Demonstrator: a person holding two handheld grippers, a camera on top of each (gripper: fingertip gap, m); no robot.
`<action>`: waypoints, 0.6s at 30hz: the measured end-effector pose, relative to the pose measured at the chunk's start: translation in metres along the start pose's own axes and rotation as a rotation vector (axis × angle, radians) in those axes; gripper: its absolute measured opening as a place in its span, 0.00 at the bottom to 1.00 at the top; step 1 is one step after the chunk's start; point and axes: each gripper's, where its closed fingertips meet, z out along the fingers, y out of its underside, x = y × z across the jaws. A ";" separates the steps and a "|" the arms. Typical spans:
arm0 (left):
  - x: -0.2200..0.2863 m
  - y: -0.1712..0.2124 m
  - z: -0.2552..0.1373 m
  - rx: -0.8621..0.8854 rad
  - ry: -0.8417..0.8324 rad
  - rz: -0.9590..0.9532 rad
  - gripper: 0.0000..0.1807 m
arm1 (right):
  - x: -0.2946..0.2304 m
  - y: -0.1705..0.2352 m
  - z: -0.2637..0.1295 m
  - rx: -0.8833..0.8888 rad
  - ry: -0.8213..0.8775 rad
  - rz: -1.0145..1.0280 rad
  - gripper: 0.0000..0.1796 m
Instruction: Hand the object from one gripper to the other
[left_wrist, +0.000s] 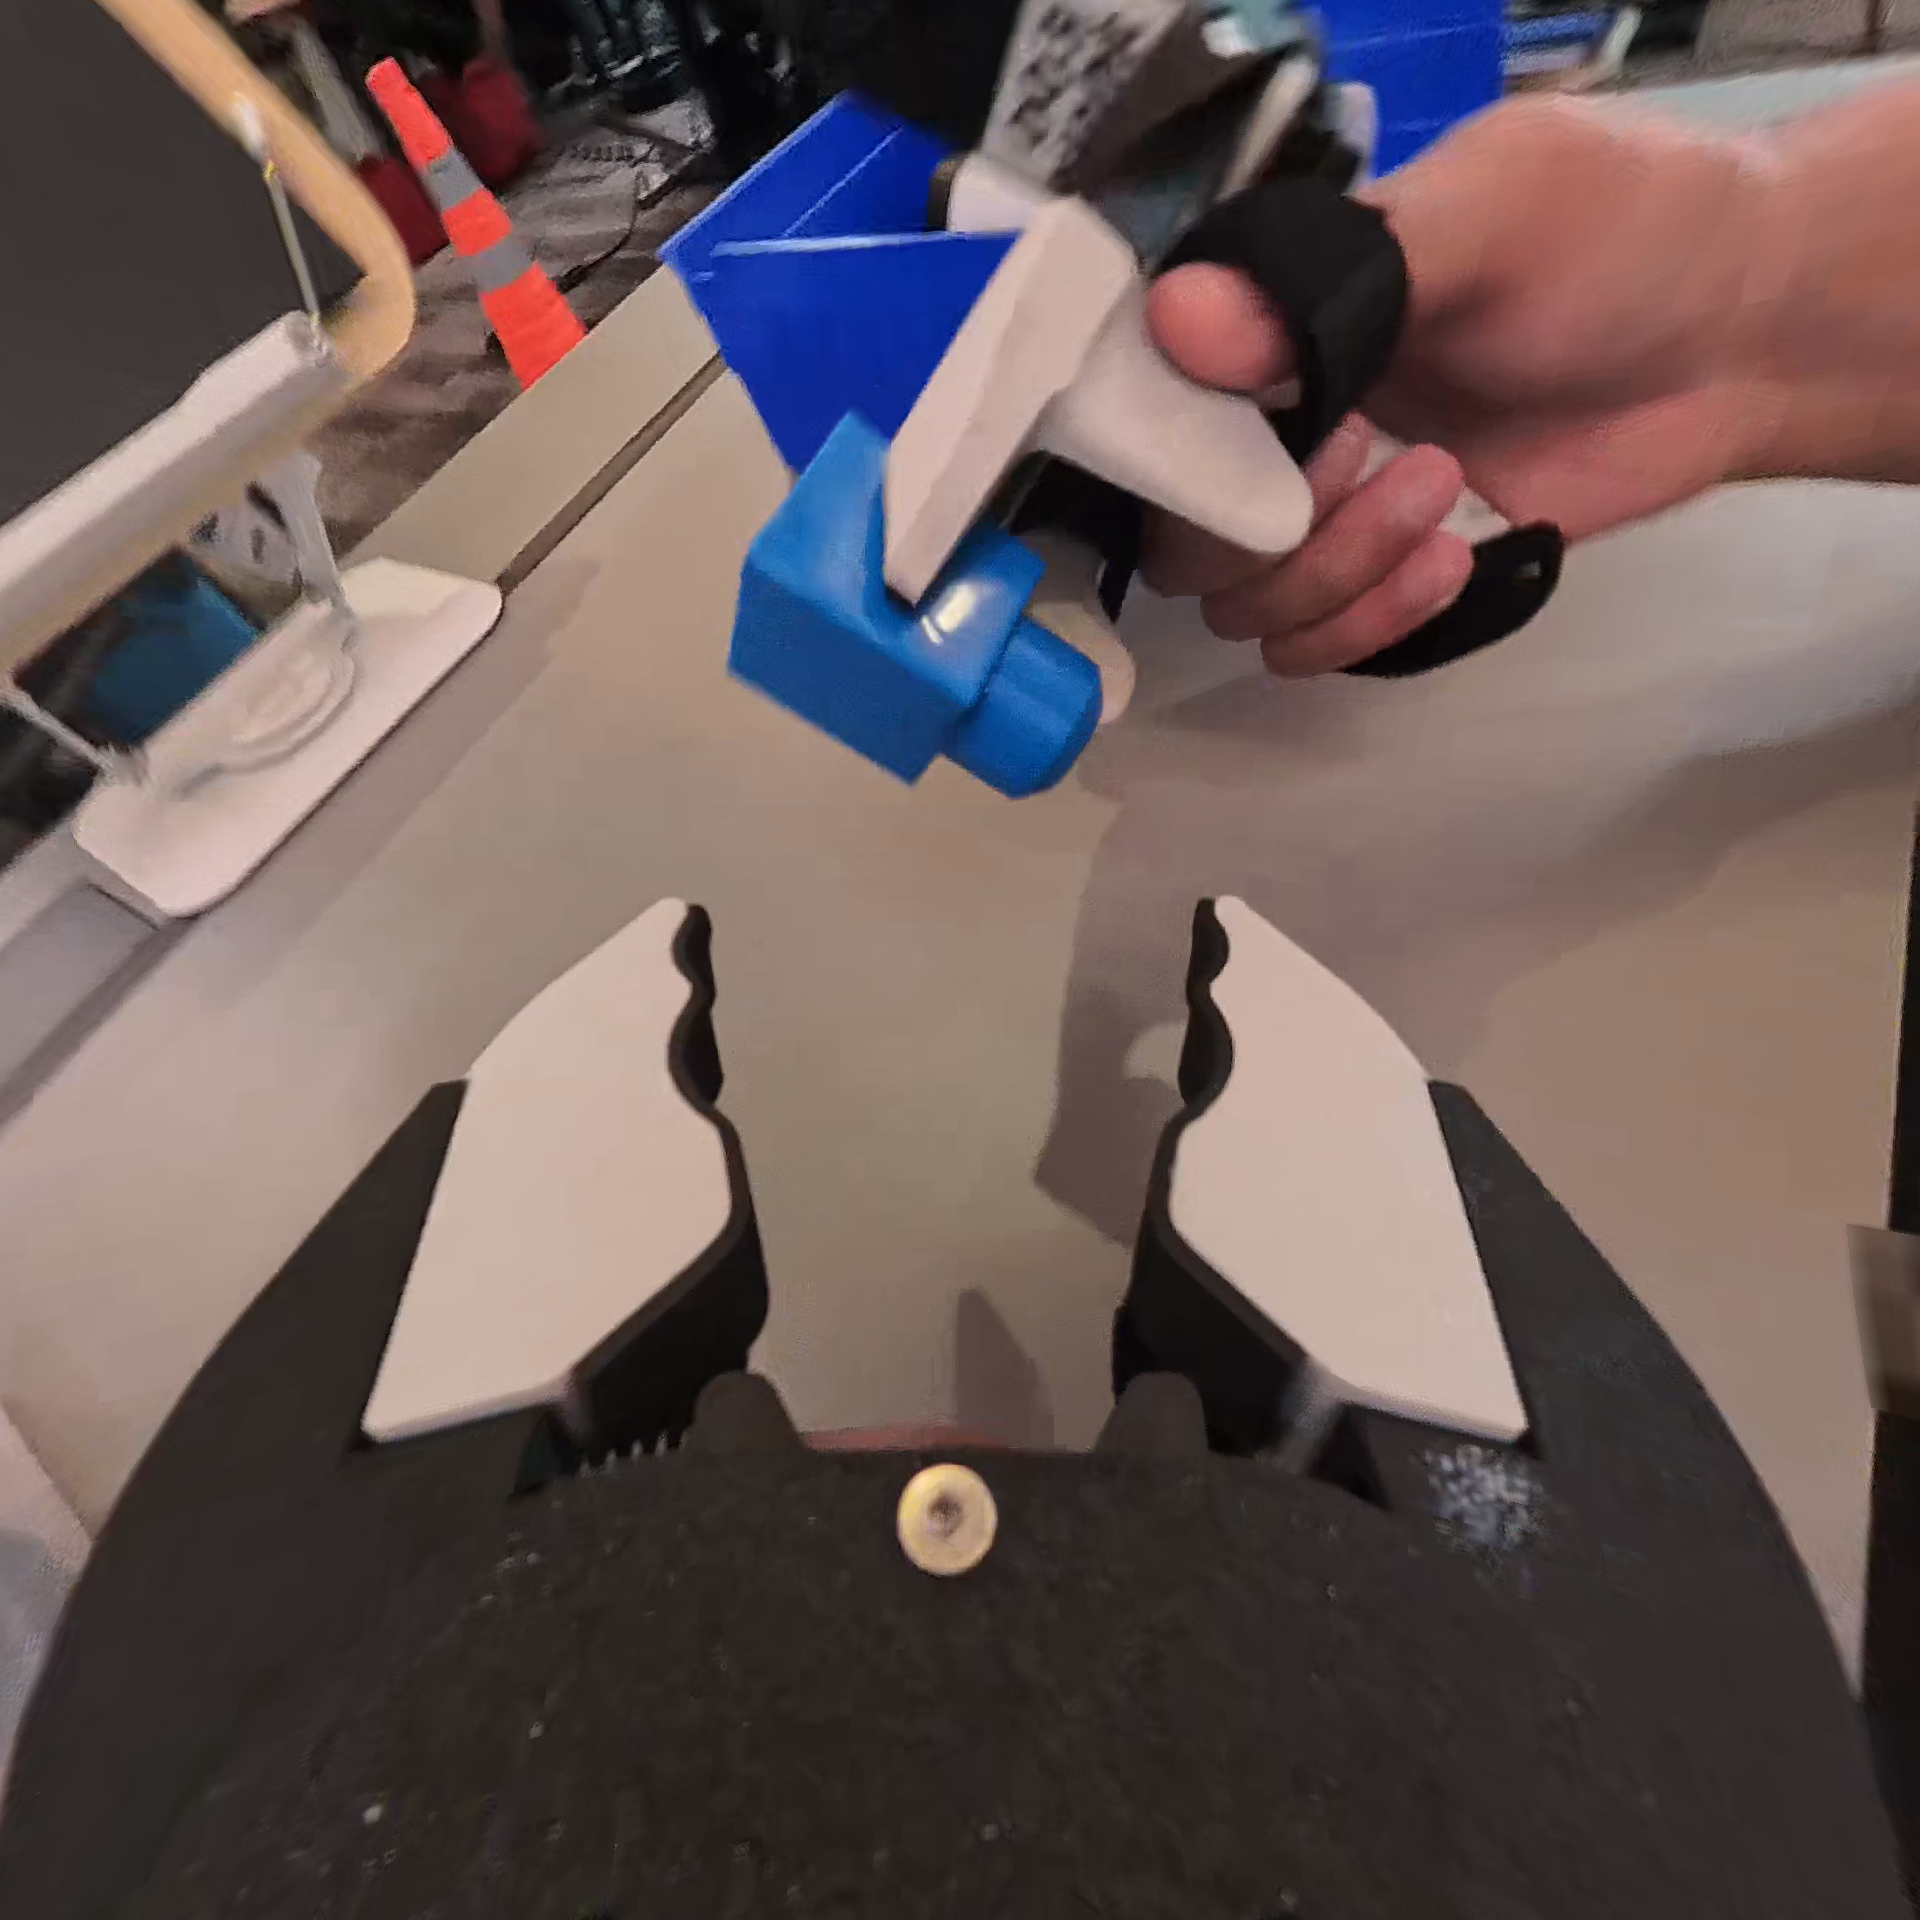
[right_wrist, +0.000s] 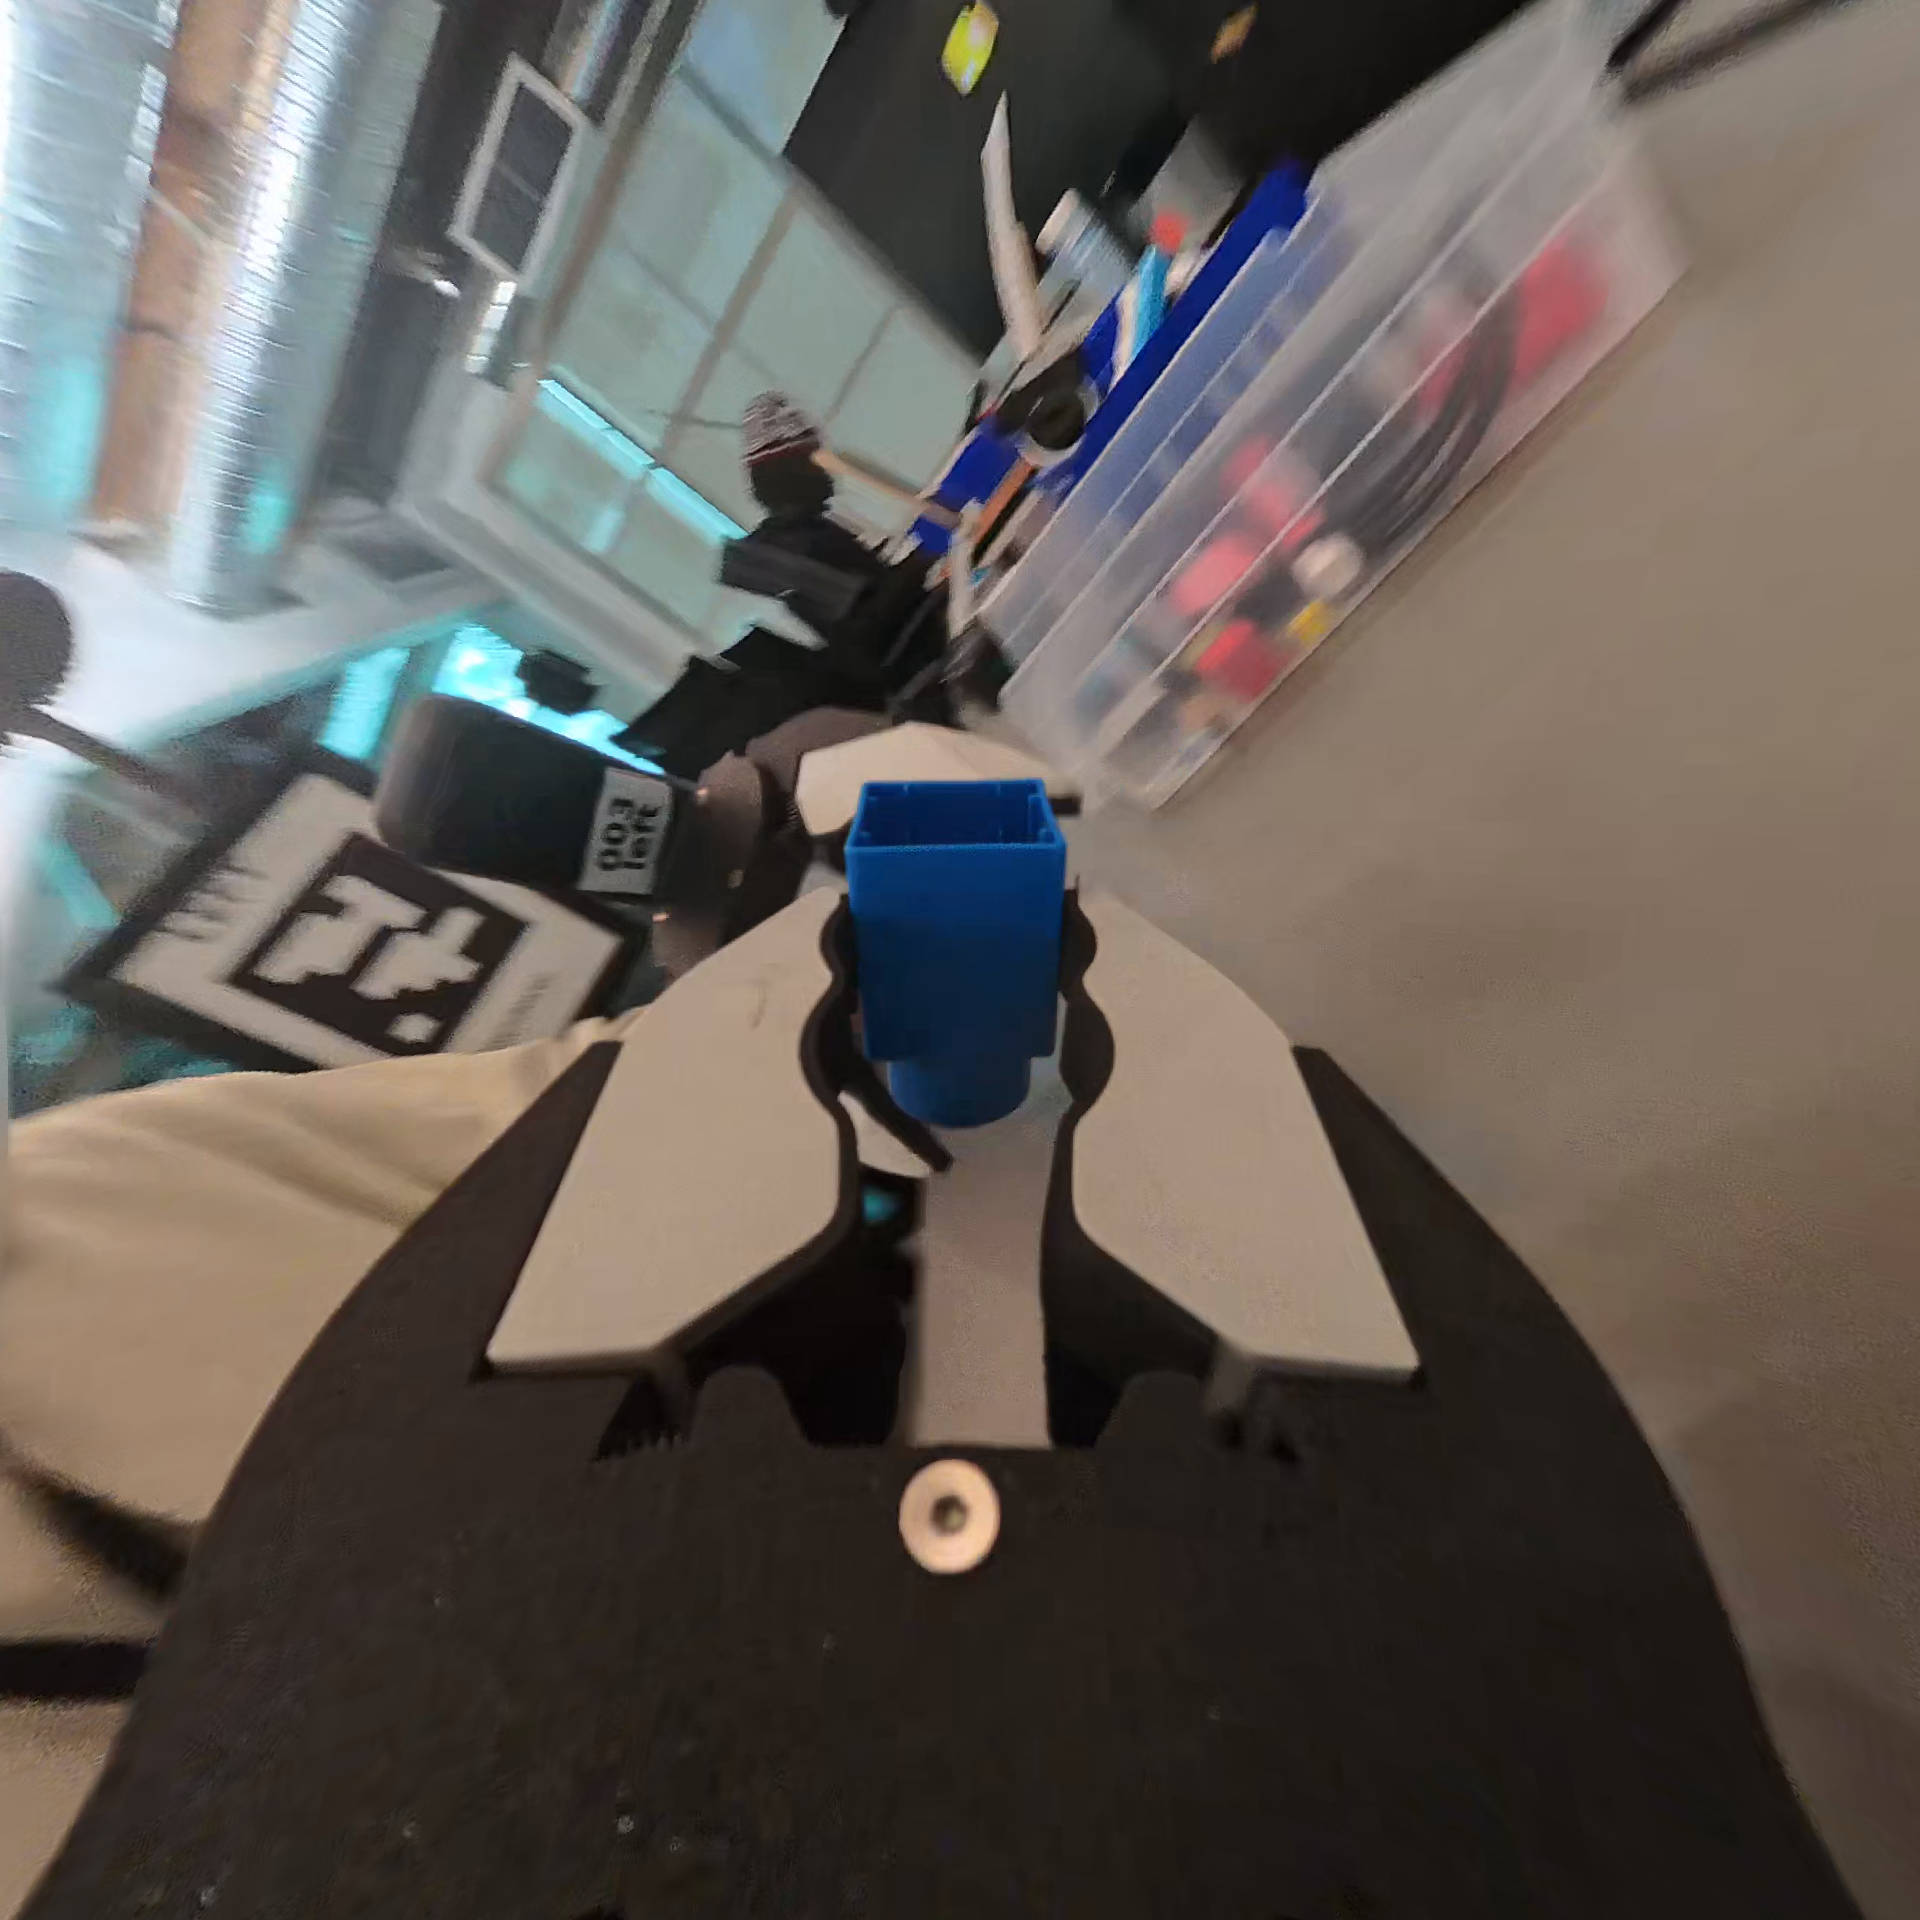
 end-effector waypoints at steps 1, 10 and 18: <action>0.003 -0.003 -0.002 0.012 0.015 0.049 0.47 | -0.003 0.005 0.003 -0.028 -0.038 0.073 0.20; 0.021 -0.019 -0.009 0.073 0.074 0.223 0.45 | -0.023 0.034 0.019 -0.147 -0.343 0.478 0.20; 0.026 -0.019 -0.009 0.060 0.095 0.221 0.39 | -0.028 0.042 0.025 -0.168 -0.381 0.449 0.24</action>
